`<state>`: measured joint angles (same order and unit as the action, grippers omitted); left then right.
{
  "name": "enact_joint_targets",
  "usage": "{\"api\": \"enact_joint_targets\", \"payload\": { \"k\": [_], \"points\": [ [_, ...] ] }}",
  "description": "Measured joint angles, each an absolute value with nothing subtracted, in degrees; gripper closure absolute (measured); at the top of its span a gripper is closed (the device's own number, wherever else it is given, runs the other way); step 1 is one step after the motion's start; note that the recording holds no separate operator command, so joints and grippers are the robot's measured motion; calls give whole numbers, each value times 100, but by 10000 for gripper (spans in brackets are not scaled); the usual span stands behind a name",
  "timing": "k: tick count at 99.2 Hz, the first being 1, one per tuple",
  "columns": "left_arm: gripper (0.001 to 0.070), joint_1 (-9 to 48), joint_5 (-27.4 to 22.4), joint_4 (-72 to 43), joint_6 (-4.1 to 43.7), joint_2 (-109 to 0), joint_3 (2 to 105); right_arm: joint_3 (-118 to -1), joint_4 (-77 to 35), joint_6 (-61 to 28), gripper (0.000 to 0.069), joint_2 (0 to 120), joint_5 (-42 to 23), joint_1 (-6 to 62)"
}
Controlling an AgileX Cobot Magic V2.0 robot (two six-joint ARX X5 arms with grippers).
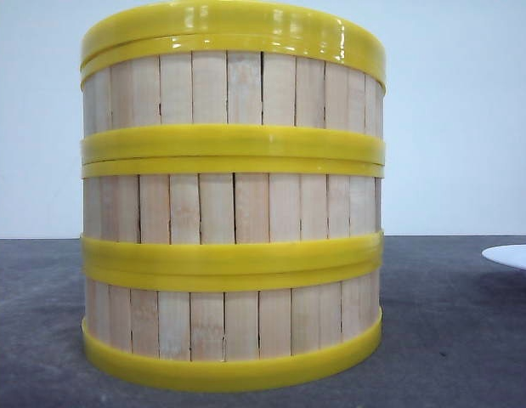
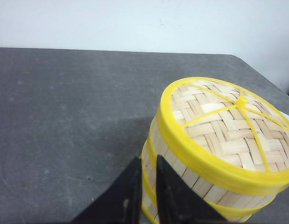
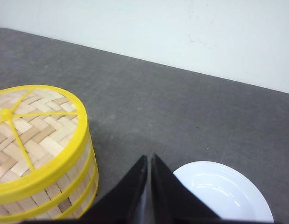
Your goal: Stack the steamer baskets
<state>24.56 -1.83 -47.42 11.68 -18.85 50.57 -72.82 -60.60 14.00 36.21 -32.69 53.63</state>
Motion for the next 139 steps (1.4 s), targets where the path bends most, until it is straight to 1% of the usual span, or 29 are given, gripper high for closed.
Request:
{"api": "enact_joint_targets", "payload": {
  "k": [56, 66, 71, 80, 89, 96, 118, 130, 139],
  "points": [
    [682, 2456, -178, -4742, 1164, -1885, 5057, -7282, -6060, 1402, 682, 3621, -3282, 5363],
    [682, 2412, 25, -4740, 1041, -1885, 5057, -7282, -6060, 1402, 682, 3621, -3282, 5363],
    [682, 2309, 126, -4713, 878, -1883, 5039, -7282, -6060, 1400, 682, 3621, -3282, 5363],
    [682, 2036, 141, -4359, 499, -1861, 4818, -7282, -6060, 1400, 682, 3621, -3282, 5363],
    [682, 1625, 139, -3824, 128, -1761, 4362, -7282, -6060, 1400, 682, 3618, -3282, 5363],
    [682, 1293, 141, -3389, -54, -1645, 3962, -7282, -6060, 1400, 682, 3618, -3282, 5363],
    [682, 502, 158, -2324, -239, -1127, 2554, -7282, -6060, 1400, 682, 3618, -3282, 5363],
    [682, 228, 158, -1966, -257, -884, 1817, -7282, -6060, 1402, 682, 3621, -3282, 5363],
    [682, 126, 161, -1802, -257, -703, 1417, -7282, -6060, 1400, 682, 3618, -3282, 5363]
  ]
}}
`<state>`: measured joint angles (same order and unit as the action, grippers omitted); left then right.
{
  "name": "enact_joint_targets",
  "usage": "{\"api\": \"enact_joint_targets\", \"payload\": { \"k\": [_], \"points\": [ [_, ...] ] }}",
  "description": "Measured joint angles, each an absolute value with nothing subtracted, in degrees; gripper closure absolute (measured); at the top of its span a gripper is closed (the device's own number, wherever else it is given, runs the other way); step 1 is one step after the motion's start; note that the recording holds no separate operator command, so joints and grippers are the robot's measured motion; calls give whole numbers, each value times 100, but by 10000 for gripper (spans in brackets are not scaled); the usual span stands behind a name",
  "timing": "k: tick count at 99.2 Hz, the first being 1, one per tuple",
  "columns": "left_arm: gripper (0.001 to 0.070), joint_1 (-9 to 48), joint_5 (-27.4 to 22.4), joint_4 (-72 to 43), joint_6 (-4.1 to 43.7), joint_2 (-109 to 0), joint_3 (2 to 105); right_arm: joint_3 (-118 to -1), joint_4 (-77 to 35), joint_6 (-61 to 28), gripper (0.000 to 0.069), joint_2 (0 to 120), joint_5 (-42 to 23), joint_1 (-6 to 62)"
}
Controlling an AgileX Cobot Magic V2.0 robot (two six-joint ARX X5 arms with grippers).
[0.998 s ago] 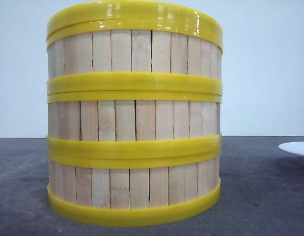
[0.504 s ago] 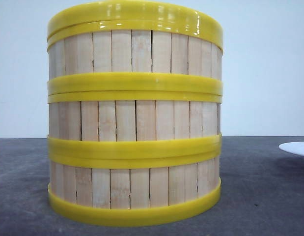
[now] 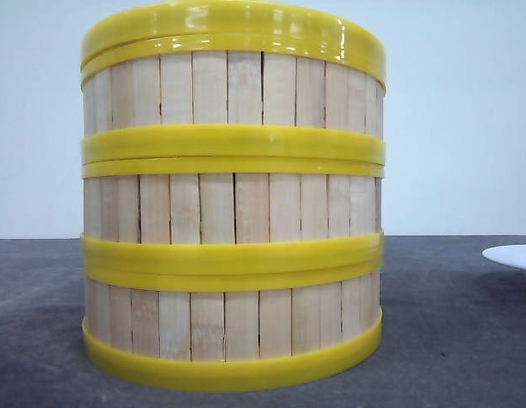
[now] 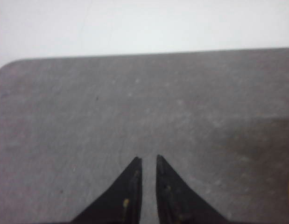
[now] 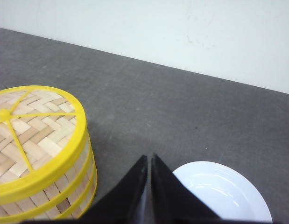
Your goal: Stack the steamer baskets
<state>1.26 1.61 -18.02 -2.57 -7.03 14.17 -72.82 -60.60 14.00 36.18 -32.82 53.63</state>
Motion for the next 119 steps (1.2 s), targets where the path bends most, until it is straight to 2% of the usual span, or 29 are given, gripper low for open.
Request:
{"api": "enact_joint_targets", "payload": {
  "k": [8, 25, 55, 119],
  "points": [
    [682, 80, 193, -1629, -257, -556, 1118, -7282, -6060, 1400, 682, 3621, -3282, 5363],
    [682, 23, 589, -1479, -110, -346, 602, -7282, -6060, 1400, 682, 3621, -3282, 5363],
    [682, 23, 609, -1273, 67, -21, 281, -7282, -6060, 1400, 682, 3618, -3282, 5363],
    [682, 23, 602, -1269, 91, -23, 281, -7282, -6060, 1402, 682, 3618, -3282, 5363]
  ]
}}
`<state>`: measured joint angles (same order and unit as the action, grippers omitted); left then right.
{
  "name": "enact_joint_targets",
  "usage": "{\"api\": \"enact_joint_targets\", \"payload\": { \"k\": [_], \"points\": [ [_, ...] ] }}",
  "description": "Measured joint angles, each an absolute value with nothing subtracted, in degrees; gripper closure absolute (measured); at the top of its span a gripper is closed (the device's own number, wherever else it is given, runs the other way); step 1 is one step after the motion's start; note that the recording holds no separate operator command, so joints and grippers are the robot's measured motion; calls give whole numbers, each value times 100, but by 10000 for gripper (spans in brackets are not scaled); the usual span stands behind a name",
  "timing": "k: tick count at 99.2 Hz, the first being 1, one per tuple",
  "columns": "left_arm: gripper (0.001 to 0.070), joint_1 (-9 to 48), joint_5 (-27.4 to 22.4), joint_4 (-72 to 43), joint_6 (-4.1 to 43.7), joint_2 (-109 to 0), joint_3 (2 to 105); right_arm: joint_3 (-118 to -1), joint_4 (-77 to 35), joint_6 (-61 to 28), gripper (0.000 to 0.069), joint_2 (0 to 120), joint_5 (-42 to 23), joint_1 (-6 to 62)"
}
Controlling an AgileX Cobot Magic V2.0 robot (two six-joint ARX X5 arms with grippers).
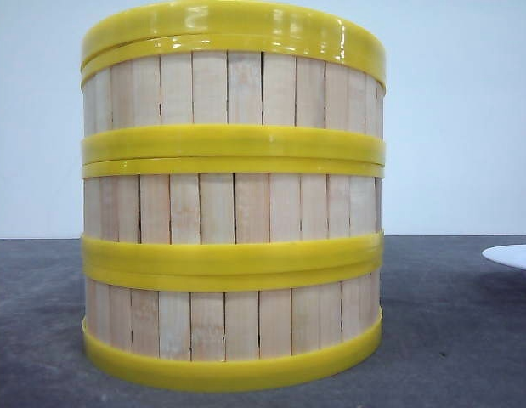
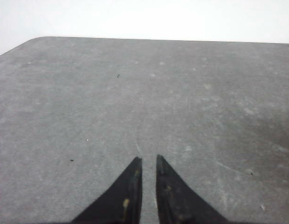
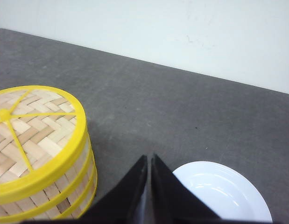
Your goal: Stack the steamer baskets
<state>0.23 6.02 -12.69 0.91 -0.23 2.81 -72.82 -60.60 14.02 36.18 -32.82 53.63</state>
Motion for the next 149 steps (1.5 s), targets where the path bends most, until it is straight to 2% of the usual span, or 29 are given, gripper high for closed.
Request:
{"api": "enact_joint_targets", "payload": {
  "k": [64, 77, 88, 108, 138, 149],
  "points": [
    [682, 23, 602, -1269, 91, -23, 281, -7282, -6038, 1396, 682, 3618, -3328, 5363],
    [682, 23, 602, -1269, 91, -23, 281, -7282, -5916, 1269, 682, 3621, -3704, 5168],
    [682, 23, 602, -1269, 91, -23, 281, -7282, -5673, 941, 682, 3621, -3747, 4626],
    [682, 23, 602, -1269, 91, -23, 281, -7098, -4895, 327, 682, 3616, -3592, 3074],
    [682, 23, 602, -1269, 91, -23, 281, -5666, -3131, -563, 682, 3363, -1490, 978],
    [682, 23, 602, -1269, 91, -23, 281, -4910, -2585, -617, 682, 3135, -978, 440]
  ]
}}
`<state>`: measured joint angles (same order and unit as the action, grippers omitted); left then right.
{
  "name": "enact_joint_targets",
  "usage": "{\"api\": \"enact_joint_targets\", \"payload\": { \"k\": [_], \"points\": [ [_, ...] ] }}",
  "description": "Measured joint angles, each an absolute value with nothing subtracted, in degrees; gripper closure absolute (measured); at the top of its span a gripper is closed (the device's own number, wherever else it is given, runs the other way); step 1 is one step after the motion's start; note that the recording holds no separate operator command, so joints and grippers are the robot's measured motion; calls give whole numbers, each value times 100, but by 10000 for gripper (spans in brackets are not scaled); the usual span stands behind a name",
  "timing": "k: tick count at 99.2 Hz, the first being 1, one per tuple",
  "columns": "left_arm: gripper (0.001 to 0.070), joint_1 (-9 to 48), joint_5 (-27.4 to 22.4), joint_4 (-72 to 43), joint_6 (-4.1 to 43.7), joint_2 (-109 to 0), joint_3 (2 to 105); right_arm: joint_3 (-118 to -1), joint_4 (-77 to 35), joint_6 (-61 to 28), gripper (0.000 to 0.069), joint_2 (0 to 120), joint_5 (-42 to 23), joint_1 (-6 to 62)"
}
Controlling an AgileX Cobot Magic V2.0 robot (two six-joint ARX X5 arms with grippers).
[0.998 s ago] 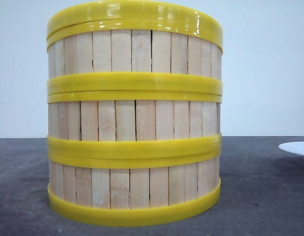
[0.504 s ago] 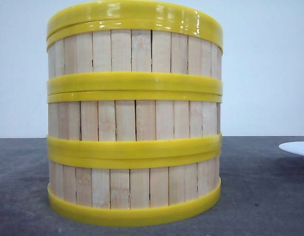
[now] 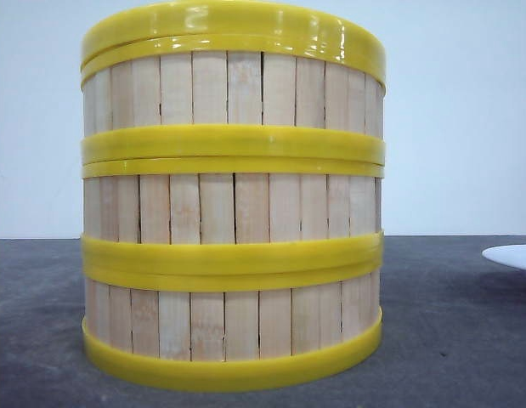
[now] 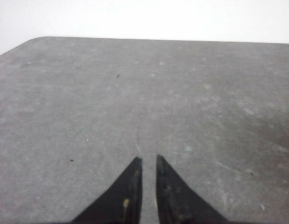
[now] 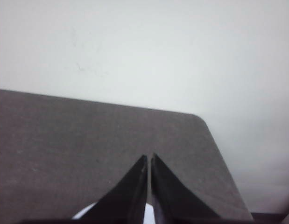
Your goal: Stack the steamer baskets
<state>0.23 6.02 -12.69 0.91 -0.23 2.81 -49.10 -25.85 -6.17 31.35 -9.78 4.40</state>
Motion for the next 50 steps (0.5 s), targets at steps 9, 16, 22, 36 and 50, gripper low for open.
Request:
{"api": "enact_joint_targets", "payload": {
  "k": [9, 16, 22, 36, 50],
  "points": [
    [682, 23, 602, -1269, 91, -23, 281, -4209, -2215, -622, 682, 2851, -760, 180],
    [682, 23, 602, -1269, 91, -23, 281, -3706, -1920, -620, 682, 2604, -701, 51],
    [682, 23, 602, -1269, 91, -23, 281, -3293, -1656, -620, 682, 2370, -607, -34],
    [682, 23, 602, -1269, 91, -23, 281, -2405, -1194, -620, 682, 1789, -449, -108],
    [682, 23, 602, -1269, 91, -23, 281, -1660, -845, -620, 682, 1227, -366, -108]
  ]
}}
